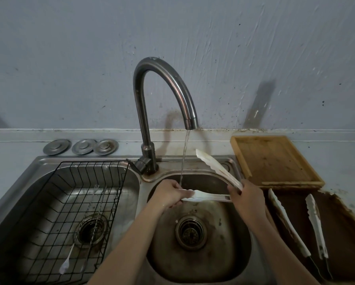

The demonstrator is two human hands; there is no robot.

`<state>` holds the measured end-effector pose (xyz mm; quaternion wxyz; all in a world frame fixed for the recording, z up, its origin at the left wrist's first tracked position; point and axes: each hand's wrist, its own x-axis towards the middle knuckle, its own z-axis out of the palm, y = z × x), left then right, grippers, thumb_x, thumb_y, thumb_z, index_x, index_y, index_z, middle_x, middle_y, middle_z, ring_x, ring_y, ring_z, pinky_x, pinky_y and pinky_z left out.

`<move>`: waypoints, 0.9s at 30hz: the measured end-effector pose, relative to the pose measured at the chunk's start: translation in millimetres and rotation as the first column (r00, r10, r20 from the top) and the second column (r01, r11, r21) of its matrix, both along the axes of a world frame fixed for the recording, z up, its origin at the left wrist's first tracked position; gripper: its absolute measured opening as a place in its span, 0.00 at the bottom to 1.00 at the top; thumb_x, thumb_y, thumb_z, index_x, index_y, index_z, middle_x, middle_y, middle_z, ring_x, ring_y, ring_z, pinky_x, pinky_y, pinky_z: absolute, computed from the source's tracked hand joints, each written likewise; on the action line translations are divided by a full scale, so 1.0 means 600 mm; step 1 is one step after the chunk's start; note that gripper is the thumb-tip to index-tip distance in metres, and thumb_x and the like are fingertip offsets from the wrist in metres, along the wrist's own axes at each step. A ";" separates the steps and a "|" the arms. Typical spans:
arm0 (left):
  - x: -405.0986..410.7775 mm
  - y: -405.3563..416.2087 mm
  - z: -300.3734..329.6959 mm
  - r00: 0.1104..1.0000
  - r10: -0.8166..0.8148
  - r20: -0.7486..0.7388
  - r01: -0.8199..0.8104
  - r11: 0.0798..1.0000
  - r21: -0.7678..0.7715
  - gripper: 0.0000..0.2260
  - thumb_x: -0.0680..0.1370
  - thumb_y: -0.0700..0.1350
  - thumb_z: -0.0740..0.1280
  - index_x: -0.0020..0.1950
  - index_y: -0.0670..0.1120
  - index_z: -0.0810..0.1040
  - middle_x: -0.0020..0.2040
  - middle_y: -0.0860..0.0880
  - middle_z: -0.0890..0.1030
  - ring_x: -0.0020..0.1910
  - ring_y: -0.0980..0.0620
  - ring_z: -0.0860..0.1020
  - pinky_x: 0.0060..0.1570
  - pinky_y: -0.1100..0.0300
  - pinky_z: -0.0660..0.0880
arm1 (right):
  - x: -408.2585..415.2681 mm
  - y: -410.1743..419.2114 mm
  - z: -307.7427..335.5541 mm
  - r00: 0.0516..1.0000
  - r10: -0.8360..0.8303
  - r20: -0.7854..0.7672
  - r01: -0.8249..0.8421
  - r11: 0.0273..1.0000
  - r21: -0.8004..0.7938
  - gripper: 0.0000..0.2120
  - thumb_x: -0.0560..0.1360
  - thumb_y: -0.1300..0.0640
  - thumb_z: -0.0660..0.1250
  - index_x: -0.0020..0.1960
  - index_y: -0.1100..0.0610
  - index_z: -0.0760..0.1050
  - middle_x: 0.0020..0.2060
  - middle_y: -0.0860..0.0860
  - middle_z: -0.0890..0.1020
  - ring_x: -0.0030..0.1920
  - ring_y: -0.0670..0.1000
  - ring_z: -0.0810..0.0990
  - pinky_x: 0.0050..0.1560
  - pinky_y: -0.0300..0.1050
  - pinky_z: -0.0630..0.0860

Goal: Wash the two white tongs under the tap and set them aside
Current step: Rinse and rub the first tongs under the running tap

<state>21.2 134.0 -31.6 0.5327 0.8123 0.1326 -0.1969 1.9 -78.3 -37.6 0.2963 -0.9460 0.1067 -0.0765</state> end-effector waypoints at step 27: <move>0.019 0.015 0.045 0.989 0.138 0.056 -0.127 0.977 -0.173 0.07 0.71 0.30 0.68 0.40 0.41 0.77 0.50 0.39 0.80 0.43 0.46 0.82 0.33 0.58 0.81 | 0.005 0.046 -0.052 0.995 -0.021 0.095 -0.020 0.909 0.416 0.08 0.74 0.56 0.67 0.38 0.57 0.79 0.29 0.52 0.81 0.32 0.50 0.78 0.32 0.43 0.71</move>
